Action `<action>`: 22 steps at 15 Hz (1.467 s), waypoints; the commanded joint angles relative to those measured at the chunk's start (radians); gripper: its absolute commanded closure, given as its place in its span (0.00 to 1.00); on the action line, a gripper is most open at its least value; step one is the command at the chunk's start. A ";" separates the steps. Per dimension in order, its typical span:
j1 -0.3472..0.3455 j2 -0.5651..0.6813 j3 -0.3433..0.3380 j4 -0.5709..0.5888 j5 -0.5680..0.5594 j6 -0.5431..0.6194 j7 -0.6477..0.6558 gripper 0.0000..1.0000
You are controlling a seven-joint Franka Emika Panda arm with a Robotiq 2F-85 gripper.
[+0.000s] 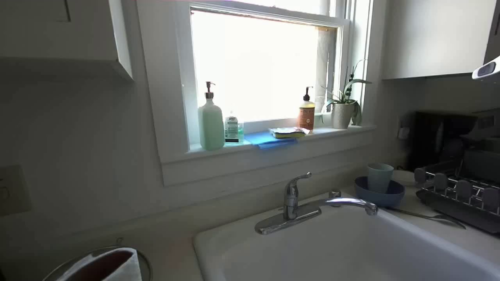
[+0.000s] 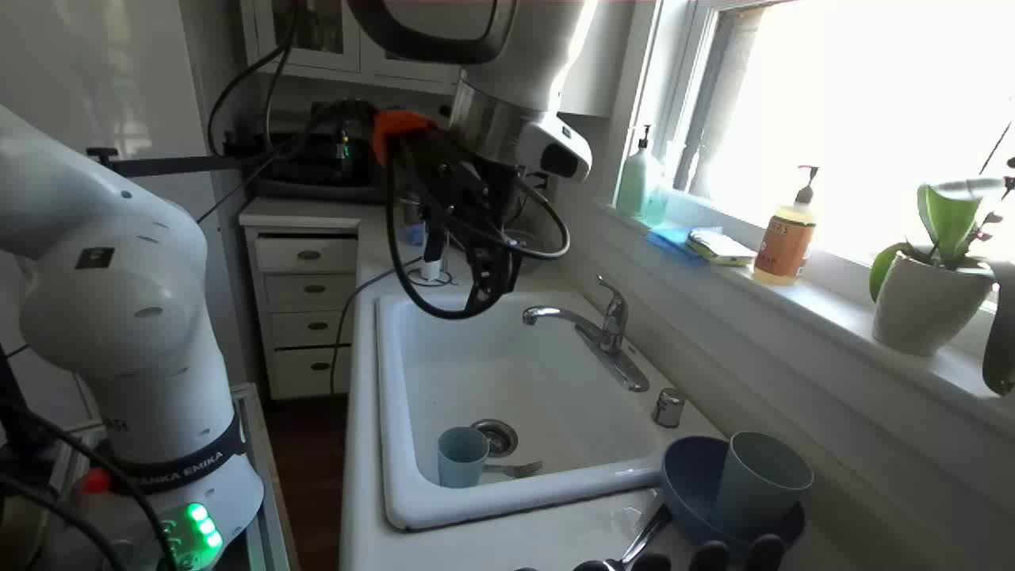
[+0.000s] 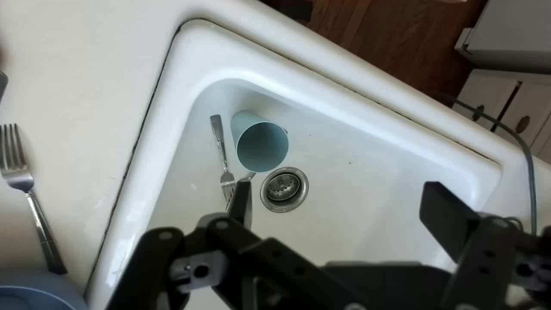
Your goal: Remove the grey cup from the blue bowl and put it on the window sill turned over
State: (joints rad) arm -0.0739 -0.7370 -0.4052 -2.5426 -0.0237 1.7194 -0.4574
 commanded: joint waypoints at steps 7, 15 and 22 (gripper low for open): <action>-0.021 0.007 0.017 0.001 0.012 -0.001 -0.012 0.00; -0.018 0.235 0.023 0.029 0.032 0.041 0.040 0.00; -0.052 0.413 0.088 0.028 -0.020 0.541 0.111 0.00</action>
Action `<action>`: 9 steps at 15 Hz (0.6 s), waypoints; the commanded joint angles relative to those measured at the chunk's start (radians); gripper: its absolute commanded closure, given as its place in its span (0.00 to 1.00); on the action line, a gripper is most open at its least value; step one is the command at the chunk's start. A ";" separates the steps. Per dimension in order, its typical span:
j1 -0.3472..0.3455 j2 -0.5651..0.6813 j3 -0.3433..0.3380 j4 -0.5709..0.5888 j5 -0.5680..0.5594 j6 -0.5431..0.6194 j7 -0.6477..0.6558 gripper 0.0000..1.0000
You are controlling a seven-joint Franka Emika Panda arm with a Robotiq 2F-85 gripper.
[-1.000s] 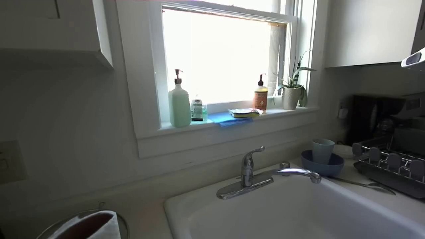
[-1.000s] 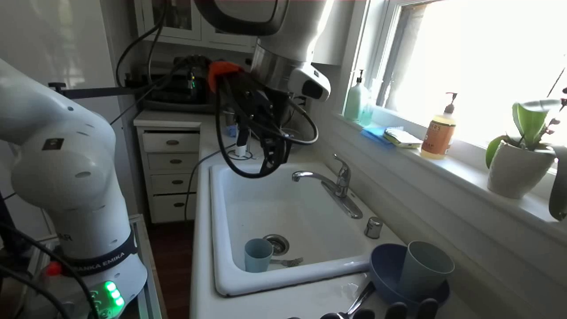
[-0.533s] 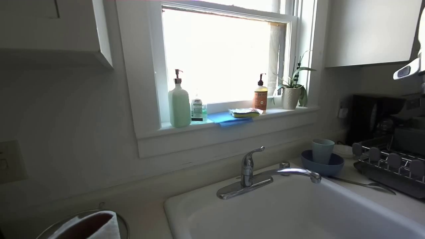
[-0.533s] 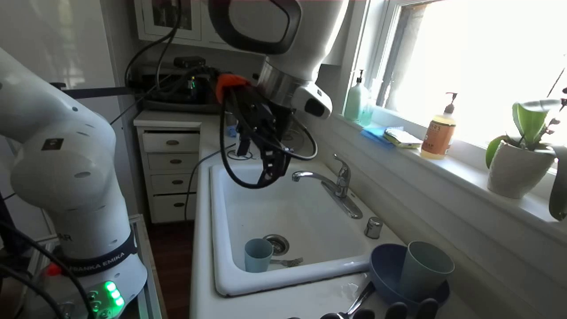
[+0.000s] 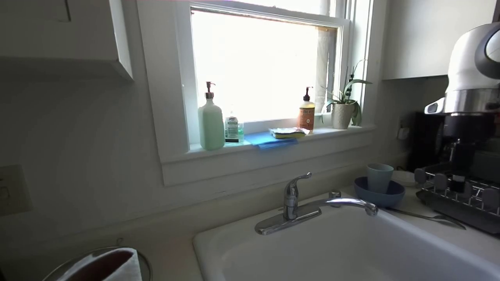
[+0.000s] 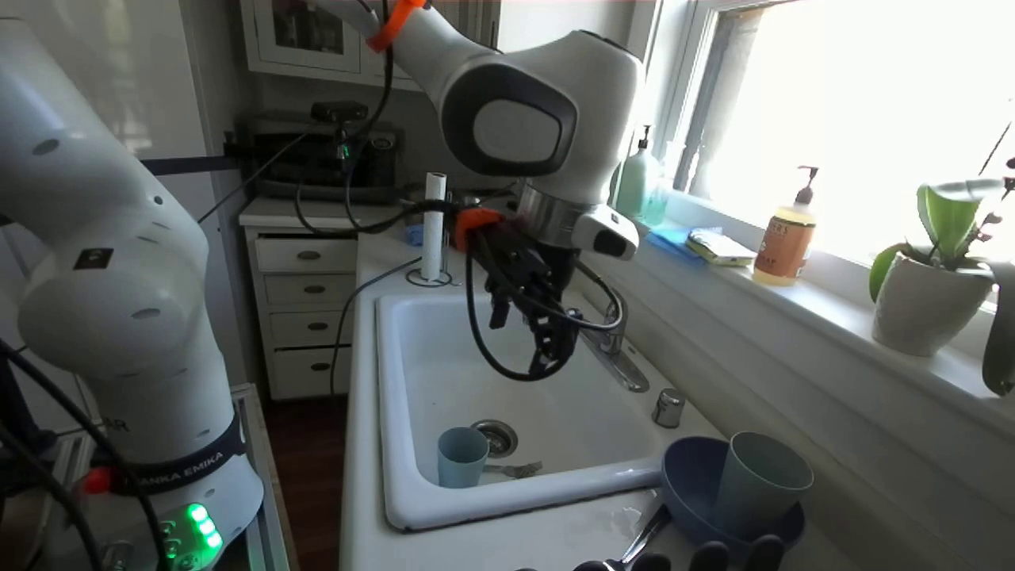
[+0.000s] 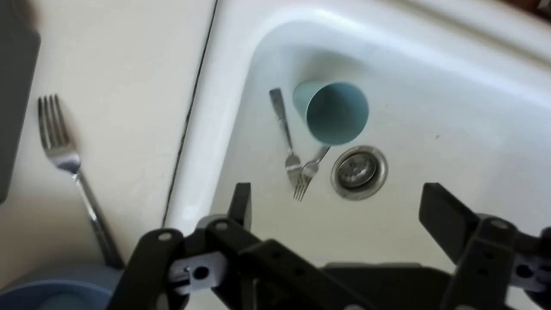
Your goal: Remove the grey cup from the blue bowl and put it on the window sill turned over
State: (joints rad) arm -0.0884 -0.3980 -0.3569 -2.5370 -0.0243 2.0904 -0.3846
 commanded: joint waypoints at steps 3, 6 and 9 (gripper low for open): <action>-0.077 0.157 0.054 0.068 -0.041 0.356 0.105 0.00; -0.114 0.209 0.056 0.125 -0.043 0.401 0.173 0.00; -0.113 0.185 0.055 0.102 -0.019 0.387 0.130 0.00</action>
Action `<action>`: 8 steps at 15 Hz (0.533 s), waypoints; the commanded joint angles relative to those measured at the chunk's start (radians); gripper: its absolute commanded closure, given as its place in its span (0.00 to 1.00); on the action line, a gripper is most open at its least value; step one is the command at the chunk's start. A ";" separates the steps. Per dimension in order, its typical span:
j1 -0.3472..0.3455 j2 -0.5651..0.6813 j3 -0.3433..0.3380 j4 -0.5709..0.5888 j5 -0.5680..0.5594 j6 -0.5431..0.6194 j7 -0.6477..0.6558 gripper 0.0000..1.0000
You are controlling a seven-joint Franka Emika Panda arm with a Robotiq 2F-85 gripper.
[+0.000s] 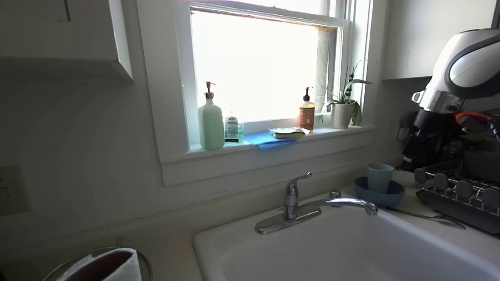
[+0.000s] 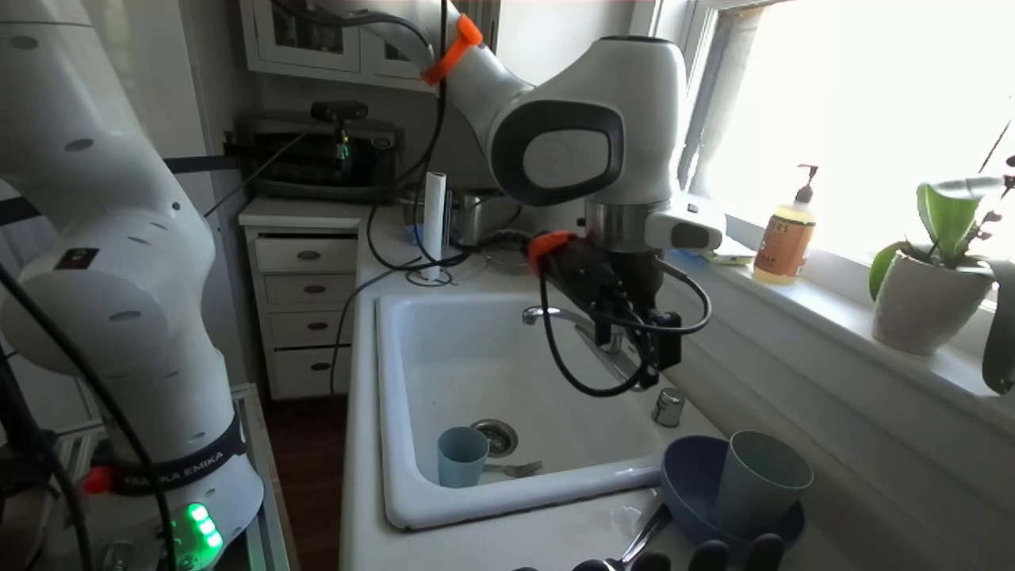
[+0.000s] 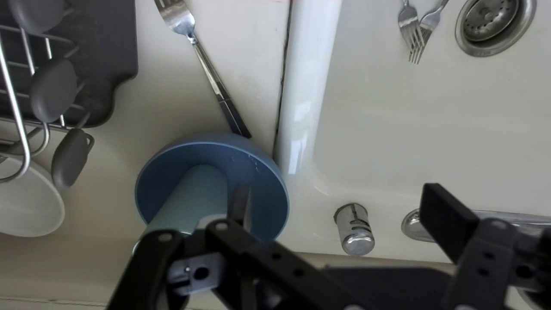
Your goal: Remove the grey cup from the blue bowl and put it on the window sill turned over
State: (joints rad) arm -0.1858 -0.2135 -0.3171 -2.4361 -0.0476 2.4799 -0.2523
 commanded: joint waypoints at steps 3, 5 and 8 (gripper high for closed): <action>-0.015 0.001 0.019 0.000 0.004 -0.002 -0.002 0.00; -0.021 0.083 0.007 0.084 0.062 0.004 0.074 0.00; -0.031 0.164 -0.006 0.186 0.145 0.005 0.125 0.00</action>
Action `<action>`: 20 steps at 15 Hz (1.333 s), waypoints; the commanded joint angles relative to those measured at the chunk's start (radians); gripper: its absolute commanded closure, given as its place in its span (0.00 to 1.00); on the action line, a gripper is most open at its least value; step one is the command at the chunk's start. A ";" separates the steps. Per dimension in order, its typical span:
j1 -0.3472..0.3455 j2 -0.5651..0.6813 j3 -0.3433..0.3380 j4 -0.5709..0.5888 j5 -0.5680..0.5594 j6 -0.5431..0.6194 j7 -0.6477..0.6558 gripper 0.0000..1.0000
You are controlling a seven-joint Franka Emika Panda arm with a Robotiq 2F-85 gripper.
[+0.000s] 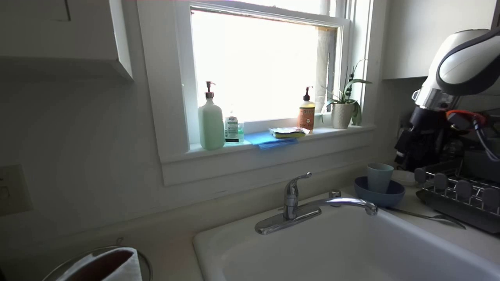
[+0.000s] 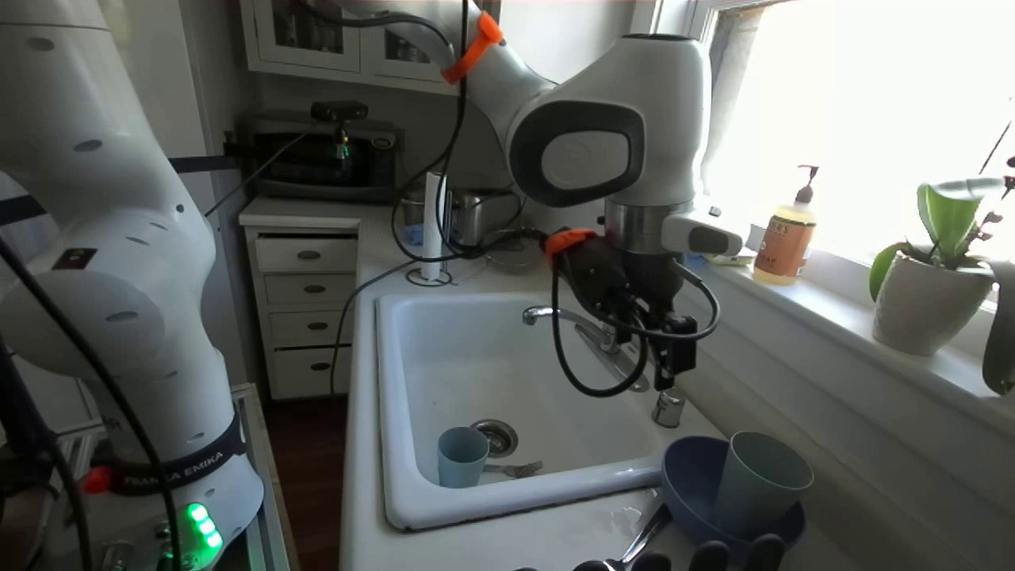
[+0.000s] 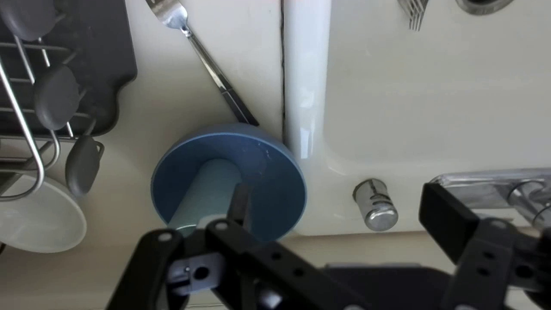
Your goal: Remove the grey cup from the blue bowl and put it on the window sill turned over
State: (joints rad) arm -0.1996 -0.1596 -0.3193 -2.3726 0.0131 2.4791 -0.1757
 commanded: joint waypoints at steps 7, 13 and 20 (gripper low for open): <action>-0.086 0.365 -0.010 0.392 0.108 -0.016 0.228 0.00; -0.124 0.530 -0.016 0.566 0.088 -0.123 0.365 0.00; -0.160 0.694 -0.003 0.749 0.111 -0.297 0.440 0.00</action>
State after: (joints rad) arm -0.3364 0.4569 -0.3329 -1.7342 0.1134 2.2671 0.2295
